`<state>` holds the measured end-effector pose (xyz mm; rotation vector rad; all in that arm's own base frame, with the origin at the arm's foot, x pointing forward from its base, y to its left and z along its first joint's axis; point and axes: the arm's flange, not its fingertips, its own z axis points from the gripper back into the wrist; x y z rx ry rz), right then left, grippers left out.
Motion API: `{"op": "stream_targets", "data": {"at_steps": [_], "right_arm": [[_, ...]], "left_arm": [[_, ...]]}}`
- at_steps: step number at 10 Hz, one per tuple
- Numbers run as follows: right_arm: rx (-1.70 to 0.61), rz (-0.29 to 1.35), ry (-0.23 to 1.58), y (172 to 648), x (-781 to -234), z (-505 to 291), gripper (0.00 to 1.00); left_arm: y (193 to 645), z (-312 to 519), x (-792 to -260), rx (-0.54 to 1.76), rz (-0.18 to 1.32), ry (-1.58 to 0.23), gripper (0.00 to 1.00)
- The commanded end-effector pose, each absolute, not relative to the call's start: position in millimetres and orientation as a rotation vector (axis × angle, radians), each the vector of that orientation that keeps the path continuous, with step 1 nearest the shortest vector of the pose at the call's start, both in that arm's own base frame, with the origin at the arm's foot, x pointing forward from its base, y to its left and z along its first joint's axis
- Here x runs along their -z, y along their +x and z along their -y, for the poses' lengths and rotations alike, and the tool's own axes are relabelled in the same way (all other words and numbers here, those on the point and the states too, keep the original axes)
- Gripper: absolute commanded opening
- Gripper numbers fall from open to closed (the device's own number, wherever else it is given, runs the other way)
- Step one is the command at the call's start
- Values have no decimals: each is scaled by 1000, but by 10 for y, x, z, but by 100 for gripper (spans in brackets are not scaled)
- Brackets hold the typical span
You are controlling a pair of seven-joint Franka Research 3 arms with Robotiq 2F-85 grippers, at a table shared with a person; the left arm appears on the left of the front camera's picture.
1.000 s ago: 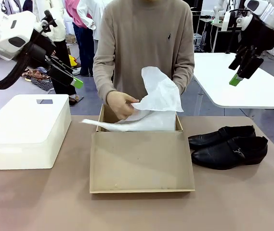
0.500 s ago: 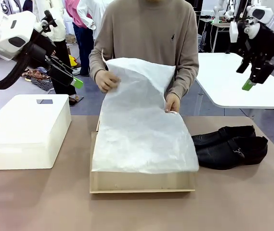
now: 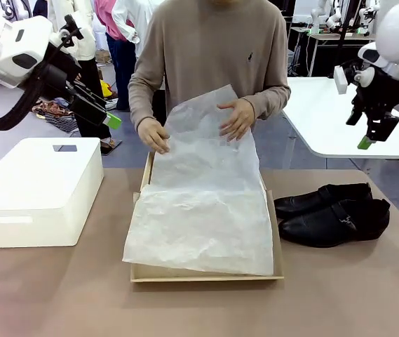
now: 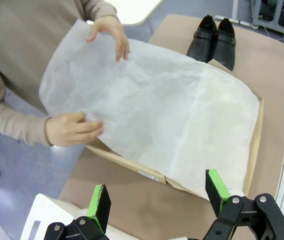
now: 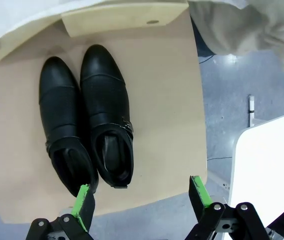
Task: Pack the shoes into the box.
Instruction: Place one shoe of the Shoes into the Shoes Box.
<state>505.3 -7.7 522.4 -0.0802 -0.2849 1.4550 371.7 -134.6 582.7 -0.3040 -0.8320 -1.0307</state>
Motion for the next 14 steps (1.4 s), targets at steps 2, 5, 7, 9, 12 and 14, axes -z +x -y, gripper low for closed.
{"op": "stream_targets", "data": {"at_steps": [2,5,7,9,12,14], "right_arm": [[-1460,295,-59,5213,-5155,164,100],[-1436,266,-67,5160,-5074,143,100],[-1436,266,-67,5160,-5074,143,100],[-1436,266,-67,5160,-5074,143,100],[-1436,263,-69,5170,-5078,135,100],[-1465,265,-54,5298,-4875,186,100]], "left_arm": [[3728,1327,-5806,1043,840,-324,100],[3728,1327,-5806,1043,840,-324,100],[3728,1327,-5806,1043,840,-324,100],[3728,1327,-5806,1043,840,-324,100],[3728,1327,-5806,1043,840,-324,100],[3728,1327,-5806,1043,840,-324,100]]}}
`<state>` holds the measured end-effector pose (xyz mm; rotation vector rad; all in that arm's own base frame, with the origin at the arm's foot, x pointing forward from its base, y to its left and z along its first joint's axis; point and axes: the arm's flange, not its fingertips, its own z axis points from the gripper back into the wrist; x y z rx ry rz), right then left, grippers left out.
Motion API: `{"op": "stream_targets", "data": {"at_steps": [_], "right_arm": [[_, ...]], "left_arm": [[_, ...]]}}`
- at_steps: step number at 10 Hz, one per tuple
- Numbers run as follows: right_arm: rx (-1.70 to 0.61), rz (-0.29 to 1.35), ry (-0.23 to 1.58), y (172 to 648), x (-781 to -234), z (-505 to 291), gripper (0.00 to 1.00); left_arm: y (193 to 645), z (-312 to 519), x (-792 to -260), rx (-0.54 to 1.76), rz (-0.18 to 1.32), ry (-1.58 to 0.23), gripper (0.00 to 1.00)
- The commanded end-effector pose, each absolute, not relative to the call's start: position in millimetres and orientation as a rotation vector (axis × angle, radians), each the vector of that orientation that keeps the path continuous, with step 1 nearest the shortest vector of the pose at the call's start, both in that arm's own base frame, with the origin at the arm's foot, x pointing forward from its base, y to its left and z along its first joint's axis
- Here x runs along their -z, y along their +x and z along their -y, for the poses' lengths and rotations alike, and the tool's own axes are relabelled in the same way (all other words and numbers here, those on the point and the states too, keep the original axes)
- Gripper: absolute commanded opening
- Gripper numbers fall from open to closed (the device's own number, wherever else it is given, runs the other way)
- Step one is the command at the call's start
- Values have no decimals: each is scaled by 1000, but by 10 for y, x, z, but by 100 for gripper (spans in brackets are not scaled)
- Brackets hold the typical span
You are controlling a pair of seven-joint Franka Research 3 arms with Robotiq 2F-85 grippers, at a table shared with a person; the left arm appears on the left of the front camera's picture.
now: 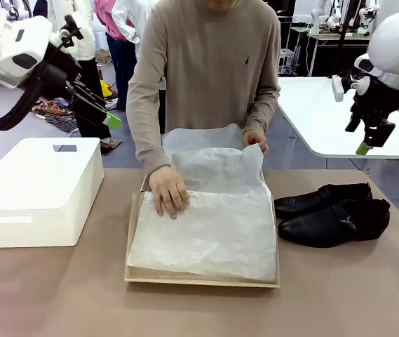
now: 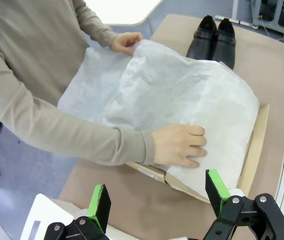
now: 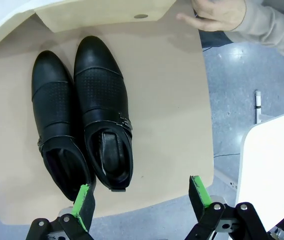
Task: Pack the shoes into the box.
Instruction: Place one shoe of the Shoes into the Shoes Box.
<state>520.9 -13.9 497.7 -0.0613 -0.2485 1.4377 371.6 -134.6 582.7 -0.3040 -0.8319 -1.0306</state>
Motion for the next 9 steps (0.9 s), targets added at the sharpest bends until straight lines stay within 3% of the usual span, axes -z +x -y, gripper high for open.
{"op": "stream_targets", "data": {"at_steps": [1,9], "right_arm": [[-1493,256,-29,5352,-4773,220,100],[-1497,244,29,5754,-3953,428,100]], "left_arm": [[3728,1327,-5806,1043,840,-324,100],[3728,1327,-5806,1043,840,-324,100]]}}
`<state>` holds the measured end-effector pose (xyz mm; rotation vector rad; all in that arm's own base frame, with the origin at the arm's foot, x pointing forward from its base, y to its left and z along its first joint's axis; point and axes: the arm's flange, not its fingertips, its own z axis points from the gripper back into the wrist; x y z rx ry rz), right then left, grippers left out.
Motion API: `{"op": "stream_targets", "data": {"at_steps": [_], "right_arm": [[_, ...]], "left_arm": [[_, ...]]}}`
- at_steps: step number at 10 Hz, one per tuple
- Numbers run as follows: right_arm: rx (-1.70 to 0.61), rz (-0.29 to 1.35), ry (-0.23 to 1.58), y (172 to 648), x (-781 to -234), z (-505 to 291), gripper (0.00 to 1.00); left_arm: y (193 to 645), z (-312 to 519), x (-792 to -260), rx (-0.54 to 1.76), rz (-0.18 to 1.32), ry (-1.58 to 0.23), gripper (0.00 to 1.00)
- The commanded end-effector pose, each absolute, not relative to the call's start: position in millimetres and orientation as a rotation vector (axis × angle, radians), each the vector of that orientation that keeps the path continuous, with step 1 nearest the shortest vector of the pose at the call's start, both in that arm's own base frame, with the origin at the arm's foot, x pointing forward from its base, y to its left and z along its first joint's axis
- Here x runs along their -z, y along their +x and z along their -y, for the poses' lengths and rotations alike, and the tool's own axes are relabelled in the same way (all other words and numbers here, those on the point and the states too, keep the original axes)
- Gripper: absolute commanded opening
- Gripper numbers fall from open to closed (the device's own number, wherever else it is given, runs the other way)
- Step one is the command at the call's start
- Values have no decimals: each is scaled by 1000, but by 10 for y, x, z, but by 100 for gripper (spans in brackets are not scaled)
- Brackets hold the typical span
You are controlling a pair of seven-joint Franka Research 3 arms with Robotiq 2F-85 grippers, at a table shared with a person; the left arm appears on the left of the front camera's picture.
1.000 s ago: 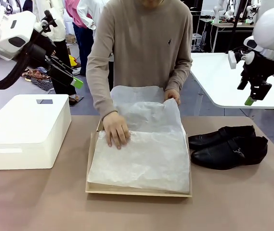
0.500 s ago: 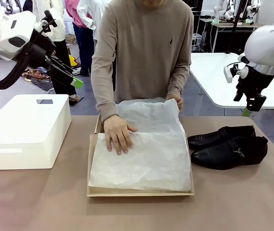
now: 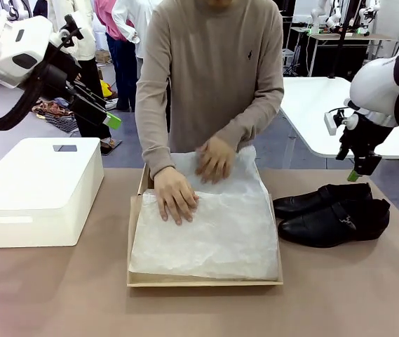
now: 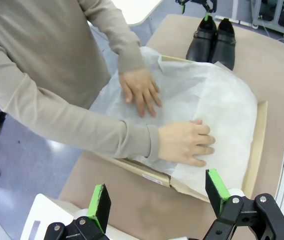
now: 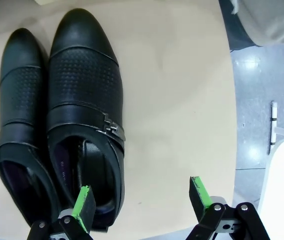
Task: Pack the shoes into the box.
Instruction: Place one shoe of the Shoes into the Shoes Box.
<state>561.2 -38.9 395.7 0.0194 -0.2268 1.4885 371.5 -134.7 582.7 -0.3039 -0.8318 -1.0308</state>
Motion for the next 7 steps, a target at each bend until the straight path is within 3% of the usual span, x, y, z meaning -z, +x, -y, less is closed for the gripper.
{"op": "stream_targets", "data": {"at_steps": [1,7], "right_arm": [[-1492,238,38,5795,-3910,431,100],[-1478,213,36,5796,-3813,439,100]], "left_arm": [[3728,1327,-5806,1043,840,-324,100],[3728,1327,-5806,1043,840,-324,100]]}}
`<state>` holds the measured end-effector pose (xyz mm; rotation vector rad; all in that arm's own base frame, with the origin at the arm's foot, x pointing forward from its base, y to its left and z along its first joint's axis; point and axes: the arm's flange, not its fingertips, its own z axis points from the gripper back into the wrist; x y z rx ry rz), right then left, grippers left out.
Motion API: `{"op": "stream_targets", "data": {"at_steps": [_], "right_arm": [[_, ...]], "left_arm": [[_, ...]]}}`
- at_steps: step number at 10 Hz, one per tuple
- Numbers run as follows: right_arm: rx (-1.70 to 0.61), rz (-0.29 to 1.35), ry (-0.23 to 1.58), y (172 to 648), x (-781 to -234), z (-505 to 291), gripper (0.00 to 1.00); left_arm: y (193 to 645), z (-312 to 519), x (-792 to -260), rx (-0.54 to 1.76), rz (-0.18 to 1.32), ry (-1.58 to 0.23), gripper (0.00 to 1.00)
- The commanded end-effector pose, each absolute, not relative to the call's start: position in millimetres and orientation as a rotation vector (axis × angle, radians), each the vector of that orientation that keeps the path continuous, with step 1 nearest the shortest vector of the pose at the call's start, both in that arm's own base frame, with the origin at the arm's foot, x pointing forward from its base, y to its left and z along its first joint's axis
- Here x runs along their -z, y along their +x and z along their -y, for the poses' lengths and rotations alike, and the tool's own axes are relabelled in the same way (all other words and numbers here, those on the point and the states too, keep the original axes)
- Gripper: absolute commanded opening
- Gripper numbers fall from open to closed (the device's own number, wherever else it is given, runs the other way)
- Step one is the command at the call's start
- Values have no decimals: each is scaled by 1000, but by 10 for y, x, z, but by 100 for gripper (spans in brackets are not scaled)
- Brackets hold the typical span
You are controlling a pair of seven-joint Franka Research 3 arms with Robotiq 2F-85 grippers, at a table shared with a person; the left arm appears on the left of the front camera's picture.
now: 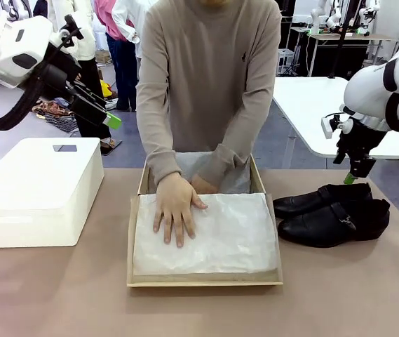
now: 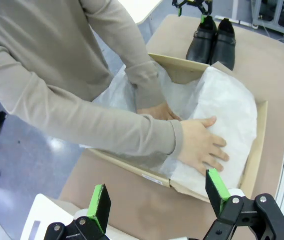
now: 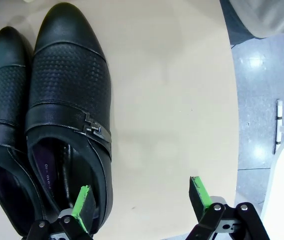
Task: Pack the shoes into the box.
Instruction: Place one shoe of the Shoes into the Shoes Box.
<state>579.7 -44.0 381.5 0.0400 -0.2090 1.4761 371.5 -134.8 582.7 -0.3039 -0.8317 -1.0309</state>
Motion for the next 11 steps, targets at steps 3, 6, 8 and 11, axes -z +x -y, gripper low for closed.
{"op": "stream_targets", "data": {"at_steps": [3,6,8,11], "right_arm": [[-1493,207,47,5760,-3772,421,100],[-1504,198,56,5742,-3684,411,100],[-1515,192,64,5757,-3626,397,100],[-1546,182,60,5788,-3547,394,100]], "left_arm": [[3728,1327,-5806,1043,840,-324,100],[3728,1327,-5806,1043,840,-324,100],[3728,1327,-5806,1043,840,-324,100],[3728,1327,-5806,1043,840,-324,100]]}}
